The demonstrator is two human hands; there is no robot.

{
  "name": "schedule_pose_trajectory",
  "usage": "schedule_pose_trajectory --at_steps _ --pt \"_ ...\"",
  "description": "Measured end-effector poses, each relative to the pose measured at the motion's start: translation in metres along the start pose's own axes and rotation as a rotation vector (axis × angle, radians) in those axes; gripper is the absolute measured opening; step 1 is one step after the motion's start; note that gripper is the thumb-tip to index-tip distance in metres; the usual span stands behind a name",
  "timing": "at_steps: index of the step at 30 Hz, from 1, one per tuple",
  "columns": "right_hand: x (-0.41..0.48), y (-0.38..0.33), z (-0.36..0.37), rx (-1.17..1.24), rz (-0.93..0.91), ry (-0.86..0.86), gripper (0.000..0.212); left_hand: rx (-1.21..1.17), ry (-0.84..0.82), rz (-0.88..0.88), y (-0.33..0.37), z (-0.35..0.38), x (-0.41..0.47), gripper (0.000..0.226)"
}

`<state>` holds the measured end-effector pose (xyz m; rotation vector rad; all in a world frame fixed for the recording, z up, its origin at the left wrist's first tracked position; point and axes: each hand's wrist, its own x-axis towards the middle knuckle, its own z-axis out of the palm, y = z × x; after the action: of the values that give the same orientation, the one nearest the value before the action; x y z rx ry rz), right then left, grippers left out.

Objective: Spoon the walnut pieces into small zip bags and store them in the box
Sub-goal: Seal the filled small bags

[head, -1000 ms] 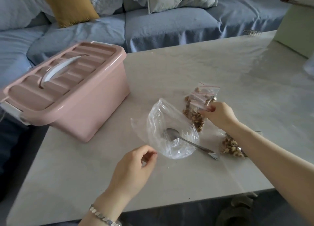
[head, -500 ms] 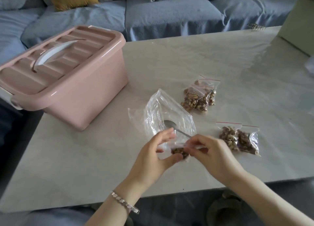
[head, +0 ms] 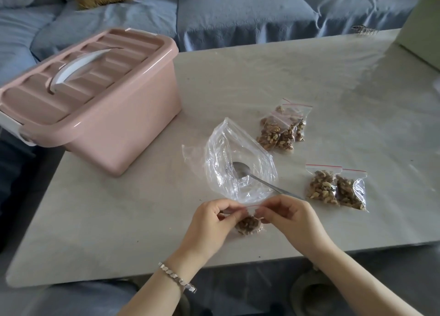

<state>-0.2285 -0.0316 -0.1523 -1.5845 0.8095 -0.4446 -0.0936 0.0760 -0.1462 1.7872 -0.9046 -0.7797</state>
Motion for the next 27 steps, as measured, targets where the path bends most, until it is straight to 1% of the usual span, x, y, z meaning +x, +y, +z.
schedule_pose_trajectory --at_steps 5,10,12,14,19,21,23,27 --pt "0.0011 0.0004 -0.0004 -0.037 -0.027 0.003 0.02 -0.009 -0.013 -0.006 0.0006 -0.0007 -0.0001 0.026" --pt "0.0006 0.0001 0.0013 -0.196 -0.16 0.053 0.028 -0.007 -0.011 -0.007 -0.0004 -0.0008 0.0007 0.02" --pt "-0.0001 0.0013 0.0028 -0.249 -0.211 0.053 0.021 0.033 -0.026 0.026 0.0004 -0.0003 0.0015 0.014" --pt "-0.0007 0.0035 0.0047 -0.287 -0.258 0.043 0.011 0.072 -0.047 0.079 0.0034 0.0006 0.0022 0.013" --pt "-0.0011 0.0055 0.0049 -0.259 -0.298 0.047 0.003 0.229 -0.058 0.181 0.0061 0.0006 0.0057 0.012" --pt "-0.0025 0.0057 0.0048 -0.239 -0.307 0.046 0.005 0.29 -0.061 0.228 0.0075 0.0001 0.0058 0.022" --pt "-0.0042 0.006 0.0053 -0.221 -0.314 0.043 0.005 0.335 -0.054 0.277 0.0094 -0.0003 0.0051 0.028" --pt "-0.0083 0.0052 0.009 -0.239 -0.375 0.05 0.009 0.319 -0.011 0.338 0.0047 -0.0044 0.0018 0.022"
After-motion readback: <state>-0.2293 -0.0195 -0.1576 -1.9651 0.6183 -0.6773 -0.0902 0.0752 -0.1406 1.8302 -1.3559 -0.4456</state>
